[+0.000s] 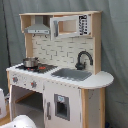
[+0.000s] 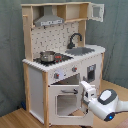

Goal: Play with the kitchen

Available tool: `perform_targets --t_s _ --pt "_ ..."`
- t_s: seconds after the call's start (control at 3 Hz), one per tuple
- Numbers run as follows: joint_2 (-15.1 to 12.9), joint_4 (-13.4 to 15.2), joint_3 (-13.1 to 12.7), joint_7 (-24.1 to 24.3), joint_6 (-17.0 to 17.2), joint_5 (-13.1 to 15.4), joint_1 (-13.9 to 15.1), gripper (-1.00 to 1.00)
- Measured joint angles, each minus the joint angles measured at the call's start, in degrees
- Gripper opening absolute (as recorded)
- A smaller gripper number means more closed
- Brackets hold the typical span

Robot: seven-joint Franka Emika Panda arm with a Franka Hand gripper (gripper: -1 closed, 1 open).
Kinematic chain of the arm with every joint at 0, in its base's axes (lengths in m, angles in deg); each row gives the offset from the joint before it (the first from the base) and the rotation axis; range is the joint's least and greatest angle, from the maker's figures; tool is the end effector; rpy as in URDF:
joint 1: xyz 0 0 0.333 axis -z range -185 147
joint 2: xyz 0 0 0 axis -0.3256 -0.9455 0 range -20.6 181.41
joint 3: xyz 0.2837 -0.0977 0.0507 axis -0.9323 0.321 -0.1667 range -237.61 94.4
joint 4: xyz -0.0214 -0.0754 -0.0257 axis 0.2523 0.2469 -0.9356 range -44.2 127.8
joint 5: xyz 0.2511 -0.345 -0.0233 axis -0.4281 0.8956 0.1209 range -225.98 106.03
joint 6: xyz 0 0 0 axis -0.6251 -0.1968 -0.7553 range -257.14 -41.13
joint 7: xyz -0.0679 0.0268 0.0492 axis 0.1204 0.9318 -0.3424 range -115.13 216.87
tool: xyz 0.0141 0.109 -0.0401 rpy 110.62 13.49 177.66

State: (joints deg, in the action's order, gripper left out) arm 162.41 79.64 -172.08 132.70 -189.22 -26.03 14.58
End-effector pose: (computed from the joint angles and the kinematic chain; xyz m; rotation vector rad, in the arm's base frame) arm 0.2803 0.5029 0.2261 1.6686 0.5463 1.7567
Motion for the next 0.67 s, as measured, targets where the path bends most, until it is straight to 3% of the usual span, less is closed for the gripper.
perform_targets --t_s 0.33,0.67 --pt "0.03 -3.0 -0.35 -1.93 1.87 -0.64 0.28 -1.0" --pt "0.03 -3.46 -0.35 -2.04 1.89 -0.64 0.52 1.0"
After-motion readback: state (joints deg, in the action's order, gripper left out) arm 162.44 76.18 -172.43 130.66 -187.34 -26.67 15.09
